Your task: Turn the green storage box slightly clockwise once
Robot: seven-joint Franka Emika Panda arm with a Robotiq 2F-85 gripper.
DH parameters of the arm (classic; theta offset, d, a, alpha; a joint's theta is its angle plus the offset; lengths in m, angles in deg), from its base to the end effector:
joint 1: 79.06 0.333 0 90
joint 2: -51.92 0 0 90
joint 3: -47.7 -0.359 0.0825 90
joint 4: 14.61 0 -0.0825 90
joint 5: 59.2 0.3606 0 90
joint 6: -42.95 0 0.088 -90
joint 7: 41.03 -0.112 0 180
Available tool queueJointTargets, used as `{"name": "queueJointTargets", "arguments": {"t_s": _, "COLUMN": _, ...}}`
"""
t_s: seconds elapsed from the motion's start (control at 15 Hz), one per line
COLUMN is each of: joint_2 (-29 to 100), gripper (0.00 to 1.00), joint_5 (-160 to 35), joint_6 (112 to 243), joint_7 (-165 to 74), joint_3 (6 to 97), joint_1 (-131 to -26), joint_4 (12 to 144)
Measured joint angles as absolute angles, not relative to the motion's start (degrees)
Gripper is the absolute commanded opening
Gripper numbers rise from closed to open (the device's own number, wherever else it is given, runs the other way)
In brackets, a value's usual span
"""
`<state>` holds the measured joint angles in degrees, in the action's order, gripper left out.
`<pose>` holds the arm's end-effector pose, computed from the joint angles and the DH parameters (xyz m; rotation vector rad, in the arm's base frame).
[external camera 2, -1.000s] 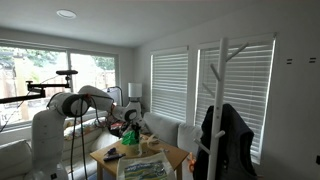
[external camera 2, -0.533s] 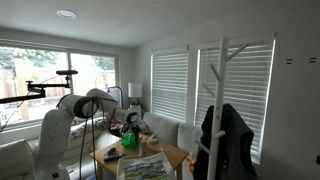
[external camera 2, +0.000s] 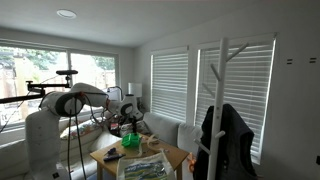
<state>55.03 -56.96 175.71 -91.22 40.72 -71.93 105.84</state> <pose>0.5192 0.1326 0.5188 -2.8044 0.9475 -0.3186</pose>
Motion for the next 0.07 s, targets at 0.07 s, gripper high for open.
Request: {"name": "queueJointTargets", "arguments": {"t_s": 0.07, "joint_2": 58.19, "gripper": 0.74, "joint_5": -54.25, "joint_6": 175.67, "joint_7": -87.36, "joint_3": 40.79, "joint_1": -71.95, "joint_4": 107.01}}
